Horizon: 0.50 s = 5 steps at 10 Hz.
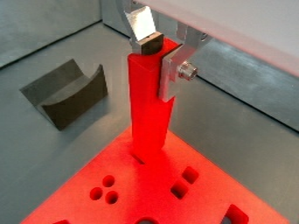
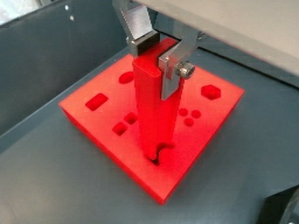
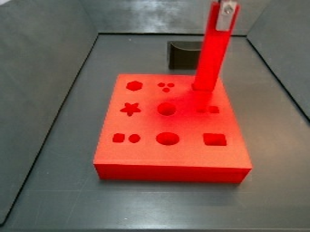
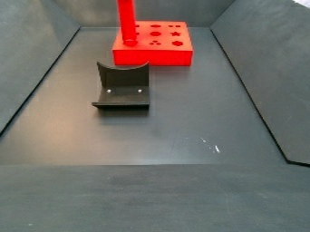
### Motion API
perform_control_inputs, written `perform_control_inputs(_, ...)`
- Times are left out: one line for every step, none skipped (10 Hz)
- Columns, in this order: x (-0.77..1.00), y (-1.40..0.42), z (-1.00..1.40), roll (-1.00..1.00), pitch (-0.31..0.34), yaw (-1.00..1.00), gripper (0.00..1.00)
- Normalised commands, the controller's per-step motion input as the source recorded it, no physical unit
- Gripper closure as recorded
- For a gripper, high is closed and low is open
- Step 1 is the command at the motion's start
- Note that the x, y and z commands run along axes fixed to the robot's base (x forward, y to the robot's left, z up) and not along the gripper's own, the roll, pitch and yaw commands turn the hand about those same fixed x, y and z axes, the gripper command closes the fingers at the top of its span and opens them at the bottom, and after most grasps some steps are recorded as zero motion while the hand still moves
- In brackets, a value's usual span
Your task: Insert the arch object.
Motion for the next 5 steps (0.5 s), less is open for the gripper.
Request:
perform_control_inputs(0.01,0.05,-0.23,0.06,0.116,-0.03,1.0)
perform_control_inputs(0.0,0.05,-0.26,0.07,0.104,-0.06,1.0)
perform_control_inputs(-0.23,0.07,-0.24,0.02,0.089,-0.16,1.0)
perform_control_inputs(-0.33,0.03,-0.15,0.0,0.059,-0.18,1.0)
perform_control_inputs(-0.3,0.01,-0.12,0.02,0.051,-0.11,1.0)
